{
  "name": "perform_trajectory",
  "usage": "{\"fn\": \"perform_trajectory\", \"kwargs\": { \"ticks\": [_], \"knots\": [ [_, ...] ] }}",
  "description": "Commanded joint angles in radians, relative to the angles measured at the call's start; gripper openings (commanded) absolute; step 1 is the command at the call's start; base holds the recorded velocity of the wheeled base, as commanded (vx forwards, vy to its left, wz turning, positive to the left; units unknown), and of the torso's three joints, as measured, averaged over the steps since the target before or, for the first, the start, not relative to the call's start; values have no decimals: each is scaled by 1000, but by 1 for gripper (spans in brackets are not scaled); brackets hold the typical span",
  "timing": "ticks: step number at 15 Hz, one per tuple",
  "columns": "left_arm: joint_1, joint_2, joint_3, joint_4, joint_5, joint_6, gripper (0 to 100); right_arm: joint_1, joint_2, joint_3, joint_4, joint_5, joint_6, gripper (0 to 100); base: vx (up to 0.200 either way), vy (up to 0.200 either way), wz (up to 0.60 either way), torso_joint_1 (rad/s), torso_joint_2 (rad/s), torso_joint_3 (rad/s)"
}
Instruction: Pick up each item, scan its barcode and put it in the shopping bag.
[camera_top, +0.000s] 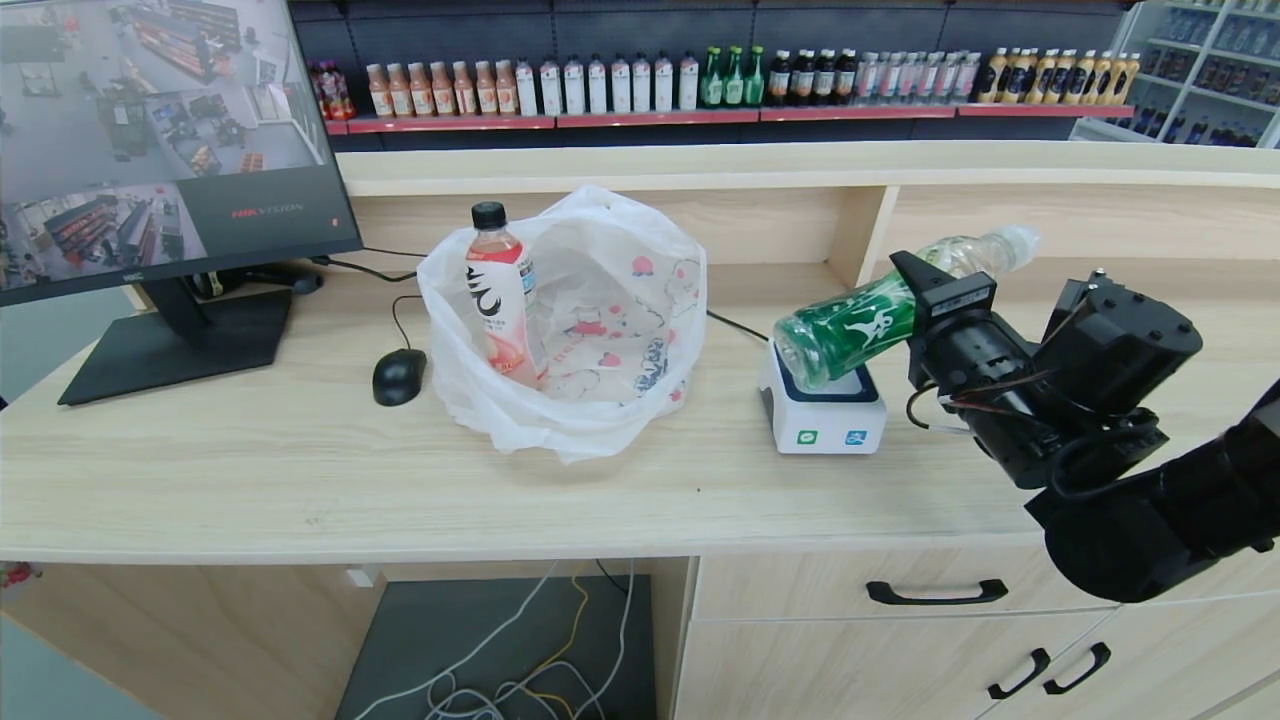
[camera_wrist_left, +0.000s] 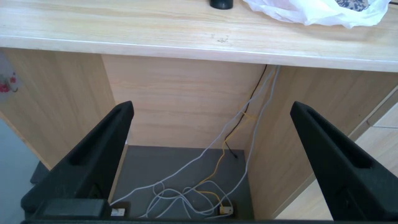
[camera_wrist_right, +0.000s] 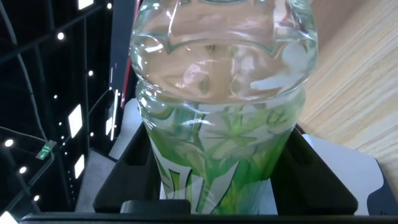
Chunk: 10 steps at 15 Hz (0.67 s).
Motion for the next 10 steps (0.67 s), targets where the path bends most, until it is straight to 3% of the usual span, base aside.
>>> {"fn": "perform_trajectory", "kwargs": {
  "ticks": [1,5,9,10],
  "knots": [
    [0,0,0,0,0,0,100,1,-6,-5,0,-1,-3,0,0,0,0,0,0,0],
    [0,0,0,0,0,0,100,2,-78,-3,0,-1,-99,0,0,0,0,0,0,0],
    [0,0,0,0,0,0,100,8,-188,17,10,-3,-313,0,0,0,0,0,0,0],
    [0,0,0,0,0,0,100,21,-242,43,11,0,-427,0,0,0,0,0,0,0]
  ]
}}
